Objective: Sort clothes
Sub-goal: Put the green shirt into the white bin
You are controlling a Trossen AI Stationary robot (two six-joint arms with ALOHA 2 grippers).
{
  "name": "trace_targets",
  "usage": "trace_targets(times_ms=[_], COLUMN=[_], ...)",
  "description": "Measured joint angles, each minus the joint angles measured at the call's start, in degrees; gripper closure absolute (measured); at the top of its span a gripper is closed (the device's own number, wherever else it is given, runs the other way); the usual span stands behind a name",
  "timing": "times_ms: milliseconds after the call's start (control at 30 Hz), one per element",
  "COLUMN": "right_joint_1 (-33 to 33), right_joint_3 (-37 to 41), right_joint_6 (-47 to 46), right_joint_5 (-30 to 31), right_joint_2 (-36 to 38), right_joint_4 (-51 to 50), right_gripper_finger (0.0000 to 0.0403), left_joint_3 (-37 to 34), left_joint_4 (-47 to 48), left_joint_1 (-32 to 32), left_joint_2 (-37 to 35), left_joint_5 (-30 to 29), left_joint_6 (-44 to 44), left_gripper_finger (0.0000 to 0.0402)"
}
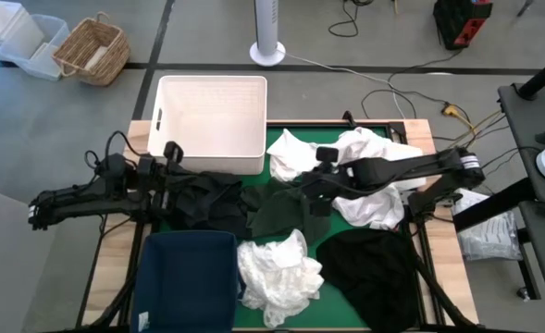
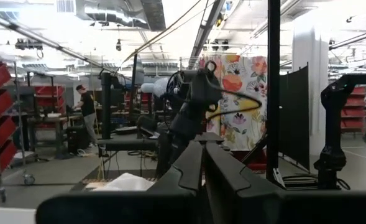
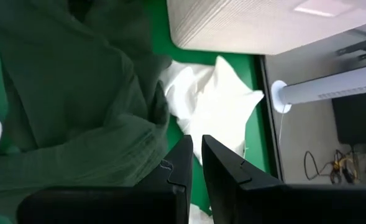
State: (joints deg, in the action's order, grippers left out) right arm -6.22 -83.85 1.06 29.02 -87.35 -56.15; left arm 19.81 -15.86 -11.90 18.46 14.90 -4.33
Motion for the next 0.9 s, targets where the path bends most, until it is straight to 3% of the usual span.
trace_targets(times_ms=[333, 533, 633, 900], right_joint_1=[0.00, 0.80, 1.03, 1.01], right_joint_3=[0.02, 0.02, 0.11, 1.01], right_joint_6=[0.24, -3.44, -4.90, -9.04], right_joint_5=[-0.98, -7.49, -9.26, -9.51], right_joint_2=[-3.84, -3.56, -3.64, -3.76], right_joint_4=[-0.24, -0.45, -0.97, 0.06], right_gripper_finger=[0.0374, 0.0362, 0.0324, 0.0175], left_joint_3=[-0.05, -0.07, -0.07, 0.72], left_joint_4=[0.15, 0.19, 0.20, 0.16], left_joint_1=[0.00, -0.02, -0.02, -0.02], left_joint_2=[1.51, 2.23, 2.47, 2.20], left_joint_5=[0.00, -3.72, -5.37, -5.53], left_joint_6=[-1.85, -1.95, -1.96, -1.39], left_gripper_finger=[0.0401, 0.0401, 0.0401, 0.0401])
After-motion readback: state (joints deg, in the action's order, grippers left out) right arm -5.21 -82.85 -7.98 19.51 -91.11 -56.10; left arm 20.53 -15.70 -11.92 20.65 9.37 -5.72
